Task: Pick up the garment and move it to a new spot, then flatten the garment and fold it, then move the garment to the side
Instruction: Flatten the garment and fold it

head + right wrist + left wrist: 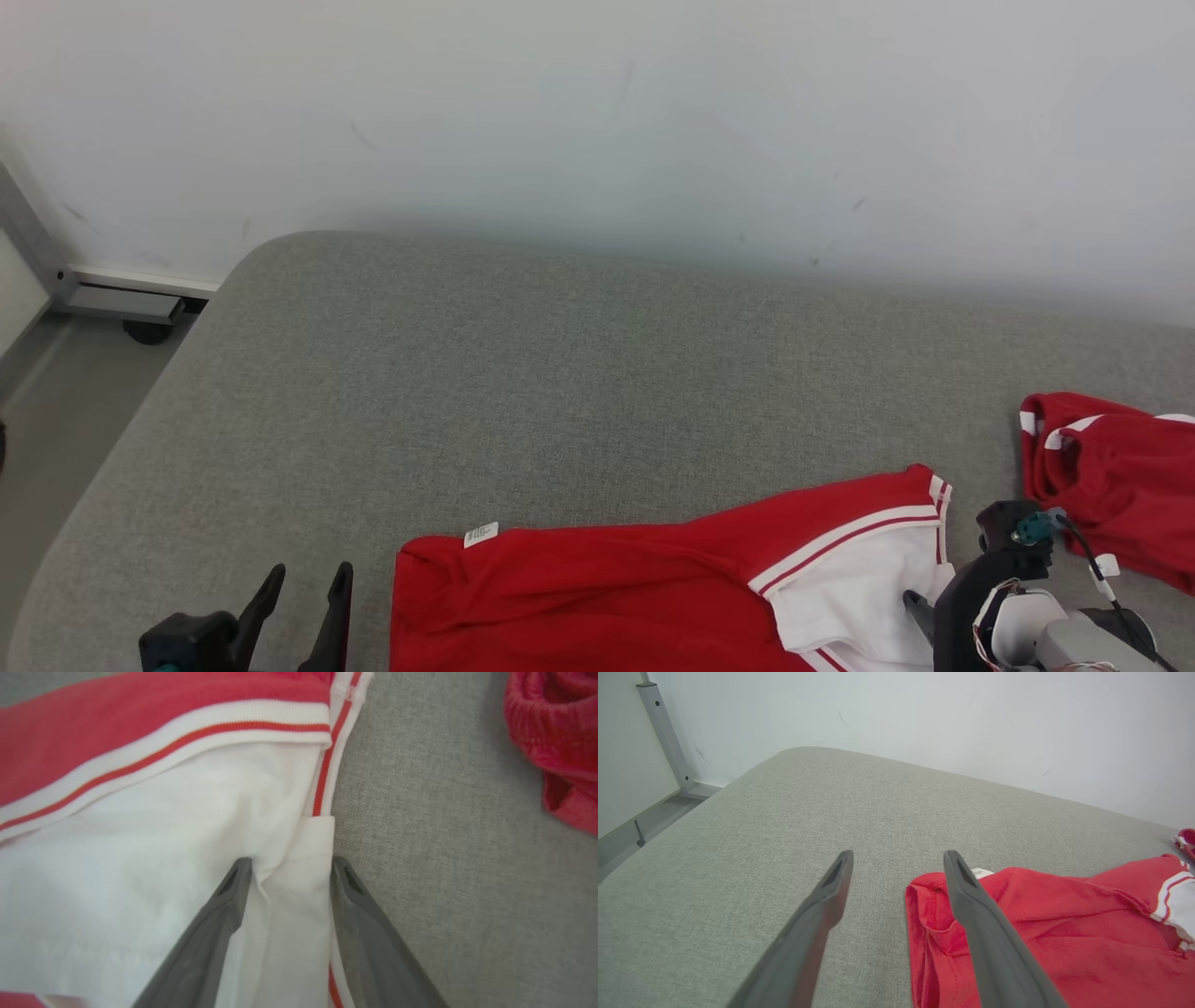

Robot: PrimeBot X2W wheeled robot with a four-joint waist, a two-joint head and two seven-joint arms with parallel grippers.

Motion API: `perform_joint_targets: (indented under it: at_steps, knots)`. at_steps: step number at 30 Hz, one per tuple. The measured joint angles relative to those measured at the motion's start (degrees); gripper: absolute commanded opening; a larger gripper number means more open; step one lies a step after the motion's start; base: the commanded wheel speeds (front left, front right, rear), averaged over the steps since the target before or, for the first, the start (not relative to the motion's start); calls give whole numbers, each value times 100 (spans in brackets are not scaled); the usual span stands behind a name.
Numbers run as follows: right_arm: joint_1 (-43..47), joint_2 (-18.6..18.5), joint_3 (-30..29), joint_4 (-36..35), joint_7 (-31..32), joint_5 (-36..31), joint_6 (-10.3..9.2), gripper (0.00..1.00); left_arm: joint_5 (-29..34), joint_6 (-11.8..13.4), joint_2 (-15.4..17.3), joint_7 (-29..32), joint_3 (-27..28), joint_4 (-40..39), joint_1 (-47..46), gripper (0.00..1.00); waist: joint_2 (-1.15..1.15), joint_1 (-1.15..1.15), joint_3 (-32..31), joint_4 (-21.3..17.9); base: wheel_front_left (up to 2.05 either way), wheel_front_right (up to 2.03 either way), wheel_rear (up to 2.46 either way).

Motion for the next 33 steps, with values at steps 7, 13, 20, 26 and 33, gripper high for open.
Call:
perform_joint_targets:
  at_steps: [7,13,20,26,33]
  knots:
    - [-111,80,3,30,47,8,112,0,47,0,-18,0,213,-13,182,100,0,0,14,-33,0,0,0]
    - [-185,-130,-104,109,-35,14,130,0,105,0,-103,0,268,-19,240,100,0,1,11,-154,0,0,0]
    - [-182,-368,-167,112,-211,13,112,0,181,0,-151,0,310,-51,352,100,0,0,-12,-321,0,0,0]
    - [-176,-299,-266,-151,-372,158,270,0,288,0,-189,0,323,-51,350,100,0,0,-28,-454,0,0,0]
    - [-168,-82,-331,-990,-498,396,519,0,335,-7,-257,0,324,-29,344,100,0,0,-74,-515,0,0,0]
